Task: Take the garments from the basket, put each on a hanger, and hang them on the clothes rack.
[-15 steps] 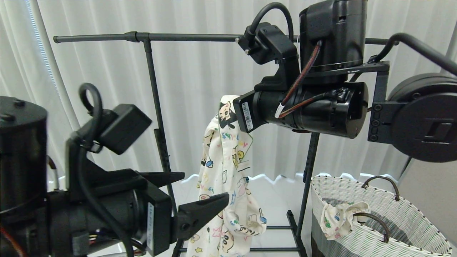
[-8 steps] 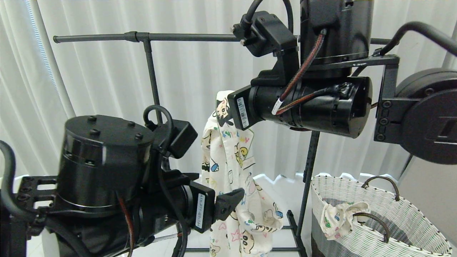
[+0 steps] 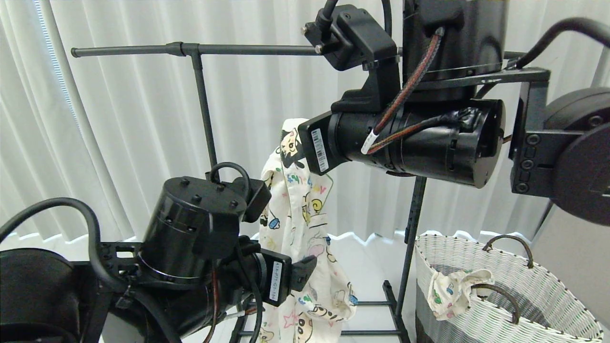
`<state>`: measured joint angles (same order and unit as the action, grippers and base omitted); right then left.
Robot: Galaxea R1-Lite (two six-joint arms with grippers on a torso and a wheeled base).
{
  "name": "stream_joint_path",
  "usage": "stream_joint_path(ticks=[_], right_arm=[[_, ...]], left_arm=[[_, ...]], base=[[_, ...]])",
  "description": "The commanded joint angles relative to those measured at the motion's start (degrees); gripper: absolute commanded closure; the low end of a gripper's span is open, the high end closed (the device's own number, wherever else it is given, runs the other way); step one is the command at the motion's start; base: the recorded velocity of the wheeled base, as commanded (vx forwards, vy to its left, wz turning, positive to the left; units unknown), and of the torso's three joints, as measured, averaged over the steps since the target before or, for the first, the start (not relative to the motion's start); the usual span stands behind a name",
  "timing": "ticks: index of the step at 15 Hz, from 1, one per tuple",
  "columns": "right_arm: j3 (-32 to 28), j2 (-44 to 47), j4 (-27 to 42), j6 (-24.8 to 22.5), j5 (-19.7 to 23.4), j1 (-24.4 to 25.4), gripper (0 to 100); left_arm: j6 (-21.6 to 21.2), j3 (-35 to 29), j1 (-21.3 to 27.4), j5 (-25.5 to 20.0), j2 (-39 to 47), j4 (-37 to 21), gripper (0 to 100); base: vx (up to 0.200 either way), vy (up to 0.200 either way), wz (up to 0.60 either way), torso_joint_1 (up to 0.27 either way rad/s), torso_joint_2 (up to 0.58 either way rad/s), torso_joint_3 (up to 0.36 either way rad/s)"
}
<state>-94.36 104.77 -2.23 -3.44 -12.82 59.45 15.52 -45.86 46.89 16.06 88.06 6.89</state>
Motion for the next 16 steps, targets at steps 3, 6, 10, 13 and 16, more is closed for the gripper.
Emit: stream_joint_path(ticks=[3, 6, 10, 13, 16], right_arm=[[0.05, -1.85, 0.65, -0.08, -0.10, 0.14, 100], [0.14, -2.90, 2.06, -0.17, -2.12, 0.05, 100], [0.40, -3.52, 2.14, -0.52, -3.08, -0.39, 100], [0.40, -4.57, 3.11, -2.98, -3.17, -0.92, 100], [1.02, -5.36, 3.81, -4.38, -3.17, -0.83, 100]], left_arm=[[0.04, 5.78, -0.39, 1.35, -1.67, 0.06, 0], [0.04, 7.45, -4.61, 3.28, -1.84, 0.14, 0], [-0.84, 7.72, -9.62, 3.19, -3.78, 4.63, 0], [-4.71, 7.98, -16.47, 2.84, -5.10, 4.89, 0], [-6.55, 7.72, -20.17, 2.31, -4.74, 7.44, 0]], base=[[0.000, 0.000, 0.00, 0.000, 0.00, 0.000], [0.000, 0.000, 0.00, 0.000, 0.00, 0.000], [0.000, 0.000, 0.00, 0.000, 0.00, 0.000], [0.000, 0.000, 0.00, 0.000, 0.00, 0.000], [0.000, 0.000, 0.00, 0.000, 0.00, 0.000]])
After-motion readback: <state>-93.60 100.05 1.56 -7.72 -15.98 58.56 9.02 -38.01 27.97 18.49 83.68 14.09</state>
